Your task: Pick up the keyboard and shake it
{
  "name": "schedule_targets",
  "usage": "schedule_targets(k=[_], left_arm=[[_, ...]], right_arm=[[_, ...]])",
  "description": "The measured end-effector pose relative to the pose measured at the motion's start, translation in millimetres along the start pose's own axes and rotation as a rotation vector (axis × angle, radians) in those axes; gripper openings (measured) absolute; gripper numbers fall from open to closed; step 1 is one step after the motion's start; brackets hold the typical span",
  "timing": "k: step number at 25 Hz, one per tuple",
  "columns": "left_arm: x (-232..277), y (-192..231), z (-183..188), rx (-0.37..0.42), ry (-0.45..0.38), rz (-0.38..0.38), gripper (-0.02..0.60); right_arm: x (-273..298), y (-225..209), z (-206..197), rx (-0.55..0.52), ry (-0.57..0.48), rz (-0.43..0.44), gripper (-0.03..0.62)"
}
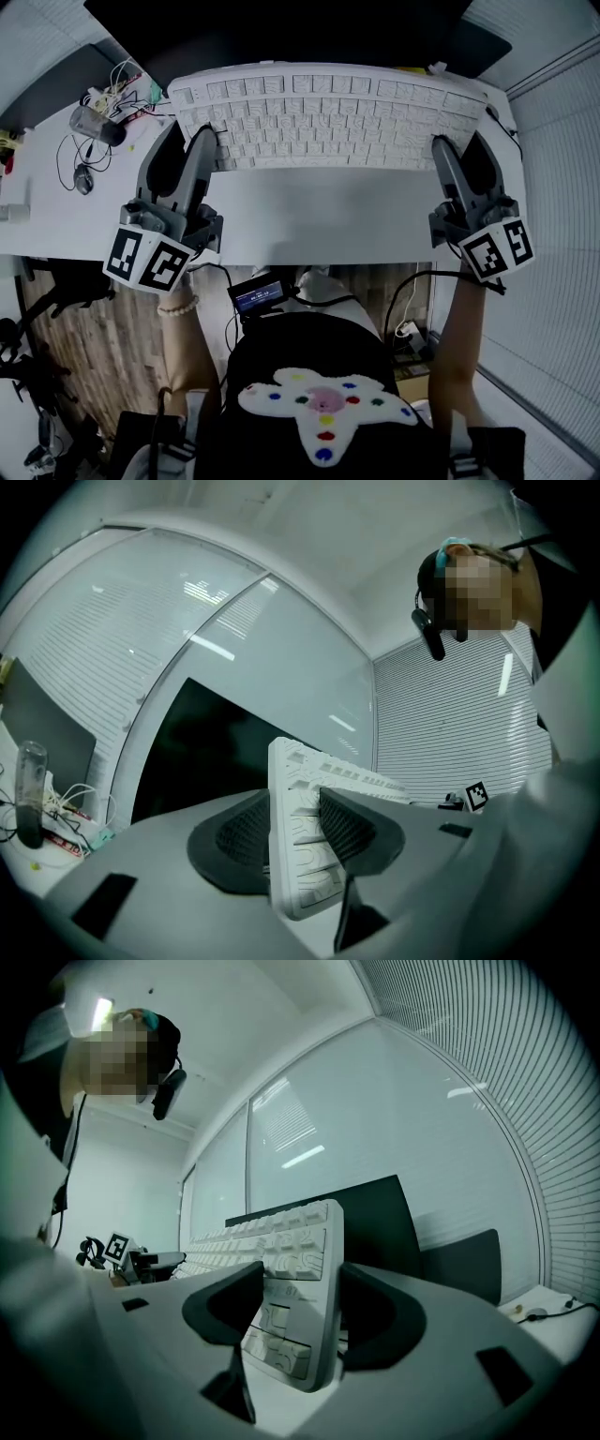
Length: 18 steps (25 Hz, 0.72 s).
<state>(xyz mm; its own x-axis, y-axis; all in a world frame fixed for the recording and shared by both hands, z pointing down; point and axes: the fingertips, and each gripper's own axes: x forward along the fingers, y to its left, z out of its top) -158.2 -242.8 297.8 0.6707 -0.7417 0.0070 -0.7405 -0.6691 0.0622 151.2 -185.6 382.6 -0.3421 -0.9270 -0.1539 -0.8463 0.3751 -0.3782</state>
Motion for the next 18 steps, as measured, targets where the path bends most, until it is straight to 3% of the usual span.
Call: schedule_targets(k=[10,15,18], left_arm=[[1.0,2.1,-1.9,0.031,-0.090,-0.023,0.166],[-2.8,0.6,-2.7,-0.035,0.013,0.001,0.167],[1.4,3.5,-1.7,-0.040,-0.004,-0.008,0.166]], right_arm=[[2.8,-2.9,1.0,-0.033,-0.075,0.002,0.259],[-4.6,1.9,0.0,0.029,0.023,-0.037,0.261],[-0.7,1.1,4.6,0.010,0.019,-0.041,0.261]])
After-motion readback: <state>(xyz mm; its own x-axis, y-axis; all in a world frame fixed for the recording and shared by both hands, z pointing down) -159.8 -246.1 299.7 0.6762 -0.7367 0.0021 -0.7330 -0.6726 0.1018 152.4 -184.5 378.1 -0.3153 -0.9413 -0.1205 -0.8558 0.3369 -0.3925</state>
